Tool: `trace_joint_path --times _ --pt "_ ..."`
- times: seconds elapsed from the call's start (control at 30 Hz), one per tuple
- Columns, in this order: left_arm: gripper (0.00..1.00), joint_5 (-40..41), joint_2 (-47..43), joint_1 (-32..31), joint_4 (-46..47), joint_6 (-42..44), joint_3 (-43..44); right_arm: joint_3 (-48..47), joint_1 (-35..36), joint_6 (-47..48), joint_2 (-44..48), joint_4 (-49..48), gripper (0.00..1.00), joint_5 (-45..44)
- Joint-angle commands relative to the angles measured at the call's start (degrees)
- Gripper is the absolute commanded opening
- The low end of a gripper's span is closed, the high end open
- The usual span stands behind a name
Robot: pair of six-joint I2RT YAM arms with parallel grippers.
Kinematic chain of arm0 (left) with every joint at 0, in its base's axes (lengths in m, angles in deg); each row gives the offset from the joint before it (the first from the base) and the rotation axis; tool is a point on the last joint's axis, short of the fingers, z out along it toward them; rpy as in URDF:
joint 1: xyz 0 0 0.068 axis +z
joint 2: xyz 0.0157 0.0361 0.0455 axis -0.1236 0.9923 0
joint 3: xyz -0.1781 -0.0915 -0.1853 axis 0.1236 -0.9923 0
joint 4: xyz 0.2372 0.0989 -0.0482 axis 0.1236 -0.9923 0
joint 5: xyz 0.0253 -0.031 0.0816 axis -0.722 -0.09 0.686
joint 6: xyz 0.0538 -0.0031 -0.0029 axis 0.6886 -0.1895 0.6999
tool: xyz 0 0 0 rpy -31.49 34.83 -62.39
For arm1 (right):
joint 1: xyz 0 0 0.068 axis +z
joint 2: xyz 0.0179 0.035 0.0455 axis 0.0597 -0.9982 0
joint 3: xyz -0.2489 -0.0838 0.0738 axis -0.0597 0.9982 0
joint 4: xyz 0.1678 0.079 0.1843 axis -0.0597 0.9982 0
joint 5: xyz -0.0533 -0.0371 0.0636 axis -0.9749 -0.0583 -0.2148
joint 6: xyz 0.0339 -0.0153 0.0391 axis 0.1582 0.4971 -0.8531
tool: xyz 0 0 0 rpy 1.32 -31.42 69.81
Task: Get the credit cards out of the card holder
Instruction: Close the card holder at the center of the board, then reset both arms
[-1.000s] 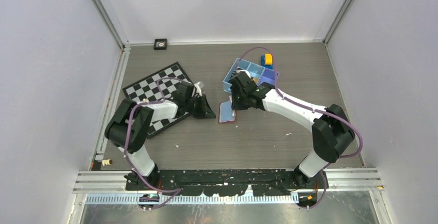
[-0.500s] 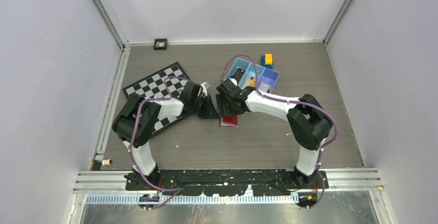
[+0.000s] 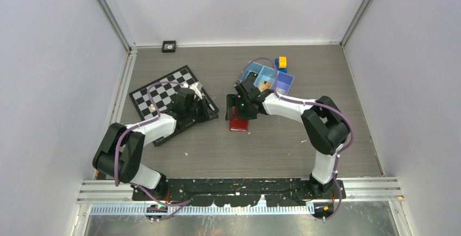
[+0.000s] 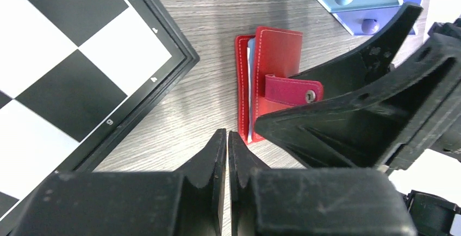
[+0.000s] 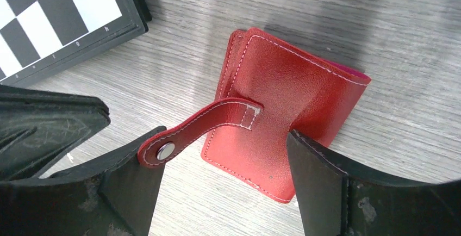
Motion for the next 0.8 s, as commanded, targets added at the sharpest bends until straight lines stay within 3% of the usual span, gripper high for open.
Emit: trace_joint_path --times 0.0,0.27,0.47,0.57,0.63,0.77 --pt "0.07 3.6 -3.8 0.3 3.4 -0.6 -1.7 4.8 -0.3 0.0 5.4 -6.4 0.85 3.6" --pt "0.15 9.7 -14.7 0.4 1.3 2.2 -4.2 8.3 -0.3 3.0 15.4 -8.6 0.86 5.9" --pt "0.23 12.7 -17.0 0.4 0.8 3.0 -5.1 11.6 -0.2 3.4 22.1 -12.4 0.87 5.4" --pt "0.31 14.6 -18.2 0.4 0.0 5.0 -4.8 13.7 -0.2 3.7 26.4 -13.0 0.87 -2.4" --pt "0.36 16.4 -20.0 0.3 0.3 7.0 -5.5 15.8 -0.2 4.8 30.0 -13.1 0.86 -12.1" --pt "0.46 19.9 -25.7 0.4 5.0 11.9 -9.8 21.4 -0.7 7.8 37.7 -16.5 0.87 -25.3"
